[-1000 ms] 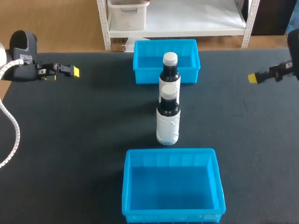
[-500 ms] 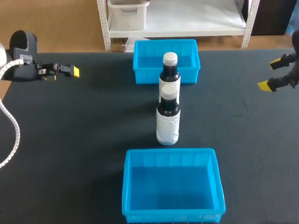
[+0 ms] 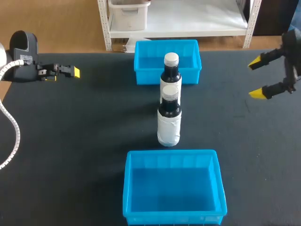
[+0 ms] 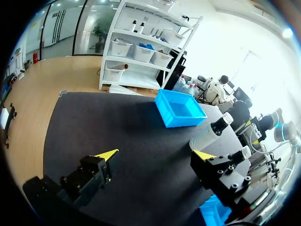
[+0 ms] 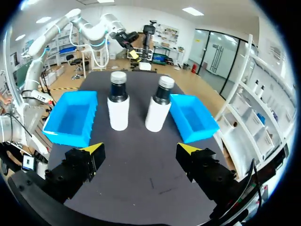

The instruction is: Pick up the bottle, and place it in the far bin if it is heavy, or in the near bin if it is light.

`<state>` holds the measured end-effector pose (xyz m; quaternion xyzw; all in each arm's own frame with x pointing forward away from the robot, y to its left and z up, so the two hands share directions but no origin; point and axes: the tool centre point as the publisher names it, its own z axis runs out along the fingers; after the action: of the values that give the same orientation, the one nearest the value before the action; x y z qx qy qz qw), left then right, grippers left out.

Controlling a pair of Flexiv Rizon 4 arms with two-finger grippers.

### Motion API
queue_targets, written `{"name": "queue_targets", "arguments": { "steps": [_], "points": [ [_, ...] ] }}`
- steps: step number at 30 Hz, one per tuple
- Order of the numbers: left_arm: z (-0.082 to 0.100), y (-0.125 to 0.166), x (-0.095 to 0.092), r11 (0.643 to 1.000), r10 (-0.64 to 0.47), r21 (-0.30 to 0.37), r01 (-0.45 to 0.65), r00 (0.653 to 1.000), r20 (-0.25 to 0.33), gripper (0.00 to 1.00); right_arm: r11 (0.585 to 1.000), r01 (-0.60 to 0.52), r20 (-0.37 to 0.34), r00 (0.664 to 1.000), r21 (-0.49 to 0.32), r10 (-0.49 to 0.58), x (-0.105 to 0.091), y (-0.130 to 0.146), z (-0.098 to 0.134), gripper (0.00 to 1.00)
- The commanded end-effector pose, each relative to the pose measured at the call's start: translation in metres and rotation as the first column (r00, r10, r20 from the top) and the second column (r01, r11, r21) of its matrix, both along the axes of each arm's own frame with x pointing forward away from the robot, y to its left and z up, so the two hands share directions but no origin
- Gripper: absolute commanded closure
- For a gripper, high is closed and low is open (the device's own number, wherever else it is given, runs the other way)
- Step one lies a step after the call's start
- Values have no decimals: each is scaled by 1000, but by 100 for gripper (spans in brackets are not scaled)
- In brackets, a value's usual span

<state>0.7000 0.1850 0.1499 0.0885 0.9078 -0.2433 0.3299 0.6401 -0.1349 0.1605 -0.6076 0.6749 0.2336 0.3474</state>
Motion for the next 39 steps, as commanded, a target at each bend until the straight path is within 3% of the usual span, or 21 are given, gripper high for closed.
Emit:
{"name": "queue_targets", "arguments": {
  "steps": [1, 13, 17, 39],
  "points": [
    [0, 0, 0, 1000, 0, 0, 0, 1000, 0, 0, 993, -111, -77, 991, 29, 113, -2, 20, -5, 0],
    [0, 0, 0, 1000, 0, 0, 0, 1000, 0, 0, 997, -81, -119, 990, -14, 79, -25, 86, -23, 0],
    [0, 0, 0, 1000, 0, 0, 0, 1000, 0, 0, 997, -73, -126, 989, 4, 73, -29, 103, -28, 0],
    [0, 0, 0, 1000, 0, 0, 0, 1000, 0, 0, 989, -139, -143, 979, 57, 146, -26, 159, -34, 0]
  ]
}}
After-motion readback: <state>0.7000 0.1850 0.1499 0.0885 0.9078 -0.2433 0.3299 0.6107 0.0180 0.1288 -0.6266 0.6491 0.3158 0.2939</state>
